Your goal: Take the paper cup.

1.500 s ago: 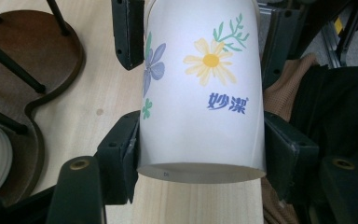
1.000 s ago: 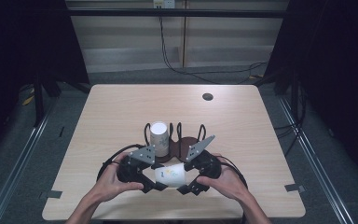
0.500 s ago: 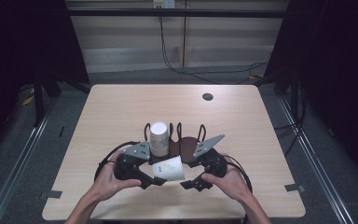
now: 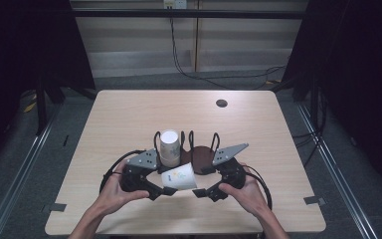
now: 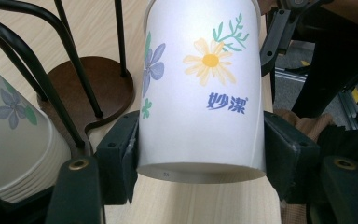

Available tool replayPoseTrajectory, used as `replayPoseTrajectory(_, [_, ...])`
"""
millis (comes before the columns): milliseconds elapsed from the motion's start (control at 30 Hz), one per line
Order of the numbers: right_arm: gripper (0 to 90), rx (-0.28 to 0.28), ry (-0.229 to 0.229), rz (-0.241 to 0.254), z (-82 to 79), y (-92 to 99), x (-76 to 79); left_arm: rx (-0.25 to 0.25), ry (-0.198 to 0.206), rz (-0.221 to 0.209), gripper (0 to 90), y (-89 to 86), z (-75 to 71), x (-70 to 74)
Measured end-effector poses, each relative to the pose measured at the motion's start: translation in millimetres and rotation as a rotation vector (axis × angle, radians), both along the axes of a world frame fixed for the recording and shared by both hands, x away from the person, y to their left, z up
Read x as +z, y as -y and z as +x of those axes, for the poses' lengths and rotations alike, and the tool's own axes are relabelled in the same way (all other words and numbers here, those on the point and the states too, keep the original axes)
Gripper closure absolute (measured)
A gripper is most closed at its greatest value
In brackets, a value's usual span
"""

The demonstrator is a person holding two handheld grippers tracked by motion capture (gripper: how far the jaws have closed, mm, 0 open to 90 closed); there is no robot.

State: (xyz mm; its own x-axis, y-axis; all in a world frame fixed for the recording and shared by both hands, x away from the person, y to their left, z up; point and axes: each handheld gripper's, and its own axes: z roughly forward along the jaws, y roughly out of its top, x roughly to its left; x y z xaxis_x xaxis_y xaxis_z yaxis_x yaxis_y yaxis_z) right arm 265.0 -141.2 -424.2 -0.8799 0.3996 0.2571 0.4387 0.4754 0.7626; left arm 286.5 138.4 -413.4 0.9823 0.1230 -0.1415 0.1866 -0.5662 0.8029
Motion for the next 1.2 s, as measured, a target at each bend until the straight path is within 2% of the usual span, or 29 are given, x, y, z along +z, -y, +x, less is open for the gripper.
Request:
replayPoseTrajectory(200, [16.1, -0.004, 0.011, 0.024, -0.8, -1.4, 0.2, -0.004, 0.007, -0.012, 35.9, 1.1, -0.8, 0.2])
replayPoseTrajectory(700, [15.7, -0.059, 0.049, 0.12, -3.2, 4.1, 2.3, 0.01, 0.022, -0.066, 35.9, -1.6, -0.5, -0.4])
replayPoseTrajectory(900, [15.4, -0.076, 0.065, 0.166, -4.2, 6.8, 4.5, 0.019, 0.021, -0.101, 35.9, -3.3, 0.0, -0.3])
replayPoseTrajectory(1000, [15.1, -0.083, 0.066, 0.205, -4.6, 8.2, 5.8, 0.014, 0.027, -0.113, 35.9, -3.2, -0.4, -0.5])
replayPoseTrajectory(1067, [15.1, -0.085, 0.072, 0.214, -5.0, 8.7, 6.6, 0.008, 0.015, -0.138, 35.9, -2.7, -0.6, -1.2])
replayPoseTrajectory(1200, [15.2, -0.08, 0.075, 0.222, -6.0, 6.8, 6.9, 0.007, 0.027, -0.137, 35.9, -1.9, -1.4, -1.8])
